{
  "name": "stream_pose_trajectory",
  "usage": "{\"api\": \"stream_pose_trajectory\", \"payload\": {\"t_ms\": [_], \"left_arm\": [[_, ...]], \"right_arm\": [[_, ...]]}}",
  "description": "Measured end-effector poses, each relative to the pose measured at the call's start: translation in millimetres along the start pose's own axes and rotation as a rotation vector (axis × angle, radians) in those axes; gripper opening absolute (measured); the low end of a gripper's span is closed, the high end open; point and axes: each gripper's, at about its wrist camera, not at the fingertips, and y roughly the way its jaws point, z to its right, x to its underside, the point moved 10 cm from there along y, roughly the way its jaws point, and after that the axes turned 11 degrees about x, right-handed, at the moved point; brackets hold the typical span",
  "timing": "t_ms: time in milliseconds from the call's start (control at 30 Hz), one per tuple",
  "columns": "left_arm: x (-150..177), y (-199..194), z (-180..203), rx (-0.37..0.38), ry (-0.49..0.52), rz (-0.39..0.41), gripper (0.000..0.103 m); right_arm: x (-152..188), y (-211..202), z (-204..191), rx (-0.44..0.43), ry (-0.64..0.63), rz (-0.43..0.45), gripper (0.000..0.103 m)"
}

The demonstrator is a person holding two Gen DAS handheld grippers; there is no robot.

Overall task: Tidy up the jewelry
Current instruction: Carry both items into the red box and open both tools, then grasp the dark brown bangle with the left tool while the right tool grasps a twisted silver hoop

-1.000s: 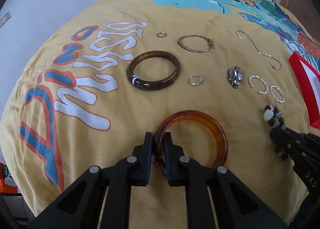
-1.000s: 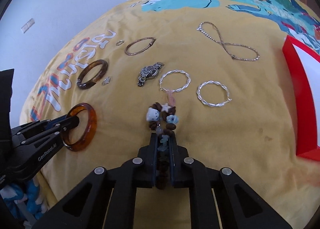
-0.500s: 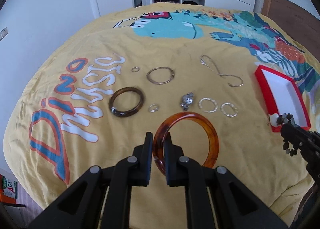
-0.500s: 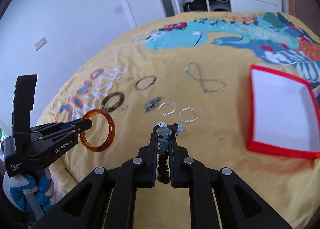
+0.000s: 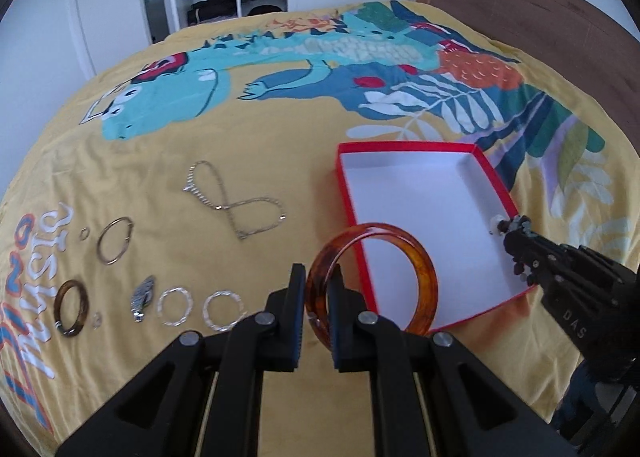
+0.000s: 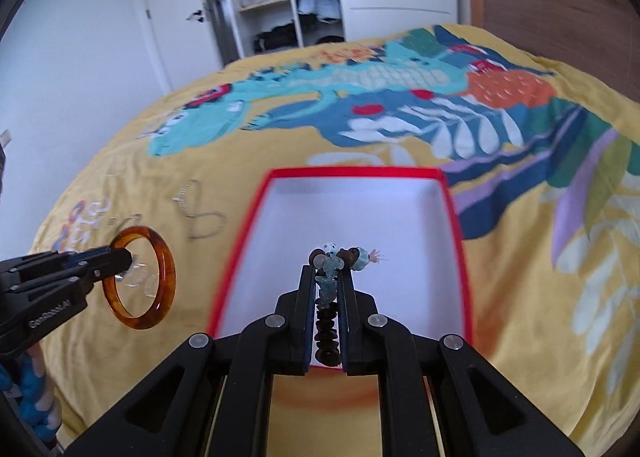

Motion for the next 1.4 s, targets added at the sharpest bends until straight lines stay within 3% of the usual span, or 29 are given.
{"api": "stream_pose_trajectory", "payload": {"t_ms": [133,300,500,600,667,700,767,900,1033,1200,1400], "left_arm": [[-1,45,33,0.019,0.039,-0.054,0.009],[15,82,41,-0.011,0.058,-0.125,0.01],[24,95,43,-0.04,0.079,-0.165,0.011],[23,94,42,-0.011,0.056,-0.16,0.012],[19,87,43,0.018,0.05,-0.143,0.017],[16,82,44,0.019,0.053,-0.128,0.025],[9,68,45,0.023,0.052,-0.092,0.031],[-1,32,38,0.043,0.02,-0.011,0.031],[2,-3,16,0.008,0.02,0.023,0.031],[21,-45,-41,-0.06,-0.009,0.035,0.031],[57,-81,-130,-0.15,-0.097,0.044,0.031]], "right_arm": [[16,32,25,0.032,0.008,-0.061,0.01],[38,51,44,0.06,0.013,-0.118,0.01],[44,54,47,0.067,0.003,-0.141,0.011],[44,49,49,0.079,-0.002,-0.139,0.016],[42,45,51,0.086,-0.004,-0.131,0.028],[41,41,51,0.083,-0.004,-0.125,0.029],[38,32,52,0.09,-0.005,-0.113,0.031],[29,3,48,0.088,0.003,-0.067,0.032],[19,-27,25,0.042,0.0,-0.018,0.032],[10,-59,-30,-0.055,-0.025,0.032,0.032],[14,-72,-109,-0.185,-0.081,0.033,0.032]]}}
